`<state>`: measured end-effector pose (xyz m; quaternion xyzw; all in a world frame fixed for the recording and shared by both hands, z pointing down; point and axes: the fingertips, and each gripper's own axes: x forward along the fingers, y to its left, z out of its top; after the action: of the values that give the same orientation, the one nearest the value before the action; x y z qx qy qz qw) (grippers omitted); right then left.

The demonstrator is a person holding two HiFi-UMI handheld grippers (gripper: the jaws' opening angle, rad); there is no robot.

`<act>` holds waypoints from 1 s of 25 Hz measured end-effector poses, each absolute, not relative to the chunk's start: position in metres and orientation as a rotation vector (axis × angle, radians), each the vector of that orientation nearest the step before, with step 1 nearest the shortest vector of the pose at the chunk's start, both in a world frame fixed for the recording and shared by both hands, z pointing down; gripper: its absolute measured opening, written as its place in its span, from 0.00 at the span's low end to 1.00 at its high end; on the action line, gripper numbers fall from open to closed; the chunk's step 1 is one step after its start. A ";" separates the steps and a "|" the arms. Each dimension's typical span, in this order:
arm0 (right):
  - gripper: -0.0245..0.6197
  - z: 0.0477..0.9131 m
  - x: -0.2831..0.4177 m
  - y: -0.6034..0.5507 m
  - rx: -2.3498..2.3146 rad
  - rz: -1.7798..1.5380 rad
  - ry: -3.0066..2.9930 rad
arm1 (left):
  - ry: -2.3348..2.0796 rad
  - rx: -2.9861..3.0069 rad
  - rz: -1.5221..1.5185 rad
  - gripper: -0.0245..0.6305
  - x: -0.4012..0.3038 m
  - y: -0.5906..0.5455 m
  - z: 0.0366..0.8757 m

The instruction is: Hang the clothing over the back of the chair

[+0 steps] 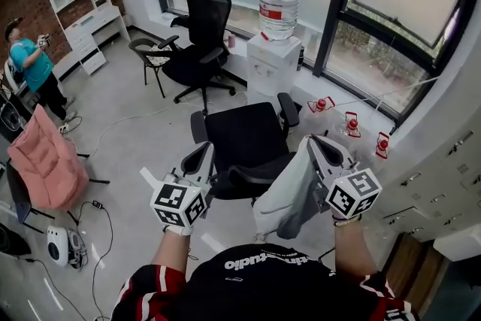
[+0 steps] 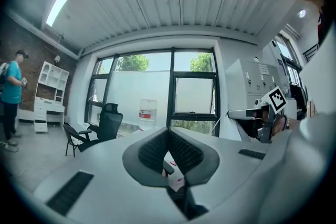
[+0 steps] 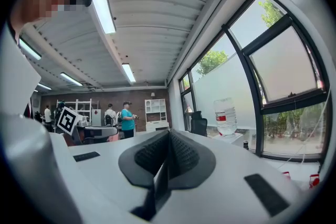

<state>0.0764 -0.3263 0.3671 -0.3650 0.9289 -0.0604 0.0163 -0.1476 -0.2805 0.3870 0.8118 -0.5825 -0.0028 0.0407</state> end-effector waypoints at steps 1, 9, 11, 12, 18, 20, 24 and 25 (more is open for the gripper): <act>0.07 0.369 0.077 -0.334 -1.137 -0.194 2.883 | -1.798 2.484 0.005 0.07 -0.147 -0.287 0.387; 0.07 0.386 0.069 -0.385 -1.092 -0.218 2.942 | -1.820 2.479 0.011 0.07 -0.128 -0.329 0.384; 0.07 0.385 0.065 -0.392 -1.068 -0.223 2.953 | -1.818 2.475 0.002 0.07 -0.124 -0.339 0.382; 0.07 0.385 0.062 -0.395 -1.057 -0.223 2.959 | -1.821 2.474 0.002 0.07 -0.122 -0.343 0.381; 0.07 0.398 0.046 -0.415 -1.054 -0.251 2.986 | -1.816 2.461 0.014 0.07 -0.123 -0.371 0.392; 0.07 0.402 0.041 -0.423 -1.080 -0.261 2.988 | -1.805 2.466 0.018 0.07 -0.128 -0.379 0.394; 0.07 0.411 0.024 -0.445 -1.134 -0.287 2.990 | -1.783 2.481 0.035 0.07 -0.144 -0.402 0.397; 0.07 0.413 0.019 -0.449 -1.146 -0.284 2.994 | -1.773 2.489 0.039 0.07 -0.147 -0.407 0.398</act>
<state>0.0191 -0.4486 0.4129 -0.3558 0.9296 -0.0881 -0.0383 -0.1474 -0.4073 0.3982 0.8136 -0.5797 0.0126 0.0427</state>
